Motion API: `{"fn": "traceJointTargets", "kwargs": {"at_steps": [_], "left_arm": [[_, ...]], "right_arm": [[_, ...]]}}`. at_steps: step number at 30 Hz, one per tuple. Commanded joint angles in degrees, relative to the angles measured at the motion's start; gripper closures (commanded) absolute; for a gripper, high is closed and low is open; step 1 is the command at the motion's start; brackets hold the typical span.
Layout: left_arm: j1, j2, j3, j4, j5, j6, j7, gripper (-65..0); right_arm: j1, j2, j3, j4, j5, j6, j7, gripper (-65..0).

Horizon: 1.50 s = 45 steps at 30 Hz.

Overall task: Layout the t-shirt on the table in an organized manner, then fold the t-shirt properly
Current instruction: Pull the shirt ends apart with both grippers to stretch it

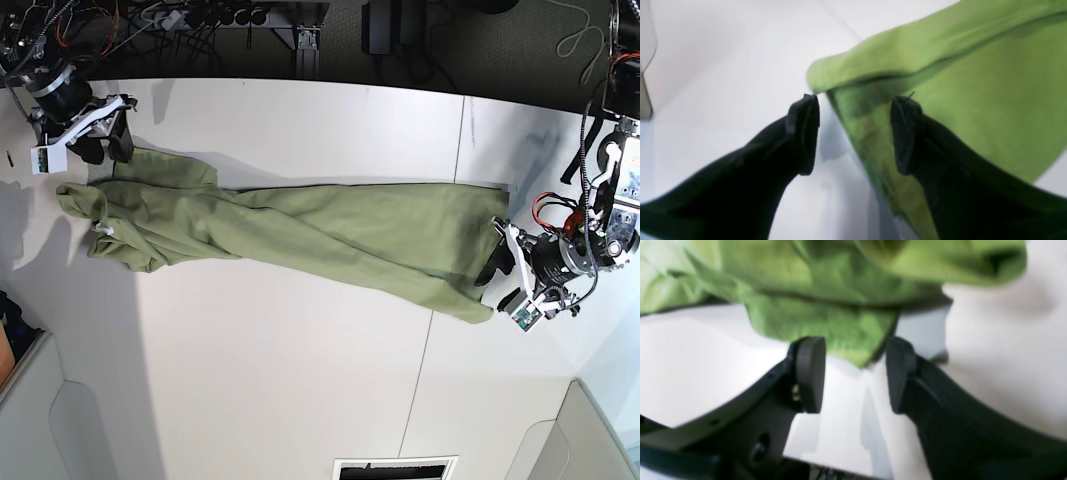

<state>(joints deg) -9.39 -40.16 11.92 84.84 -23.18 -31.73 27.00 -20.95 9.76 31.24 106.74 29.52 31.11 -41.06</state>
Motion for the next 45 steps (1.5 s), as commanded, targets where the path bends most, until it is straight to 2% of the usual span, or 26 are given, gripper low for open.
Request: {"fn": "traceJointTargets", "kwargs": {"at_steps": [1,5,13,17,22,31,34,45], "left_arm": [[-1.2,-0.5,-0.7,-0.3,0.1,0.8,-1.8,-36.8],[-1.4,0.4,-0.7,-4.2,3.1,1.1,-6.0,-36.8],[-6.1,2.2,-0.7,-7.9,4.3,1.3,-6.7,-36.8],[-8.0,3.2,-0.7,-10.6,7.0,1.3,-7.9,-36.8],[-10.5,3.2,-0.7,-14.1,7.8,1.1,-10.1,-36.8],[-10.6,4.8,-0.6,-14.4,7.8,-3.8,-11.6,-36.8],[-10.6,5.3,-0.4,-14.4,7.8,-6.5,-11.8,-36.8],[-10.6,5.3,0.7,-14.4,6.3,-6.7,-12.2,-36.8]], "right_arm": [[0.5,0.5,0.3,0.8,-0.1,0.1,1.6,-29.1],[2.8,-1.0,0.0,-0.4,-3.7,-1.3,2.5,-29.1],[8.1,-1.4,-8.2,-12.2,-9.5,-1.5,4.4,-29.1],[8.2,-1.4,-11.1,-13.9,-9.6,-4.0,4.4,-29.1],[8.2,-1.2,-11.1,-13.9,-9.9,-4.3,4.4,-29.1],[8.0,-1.2,-11.1,-13.9,-11.5,-4.3,2.8,-29.1],[8.0,-1.2,-11.1,-13.9,-11.5,-4.3,2.6,-29.1],[7.9,-1.2,-11.1,-13.9,-11.5,-4.3,2.2,-29.1]]}}
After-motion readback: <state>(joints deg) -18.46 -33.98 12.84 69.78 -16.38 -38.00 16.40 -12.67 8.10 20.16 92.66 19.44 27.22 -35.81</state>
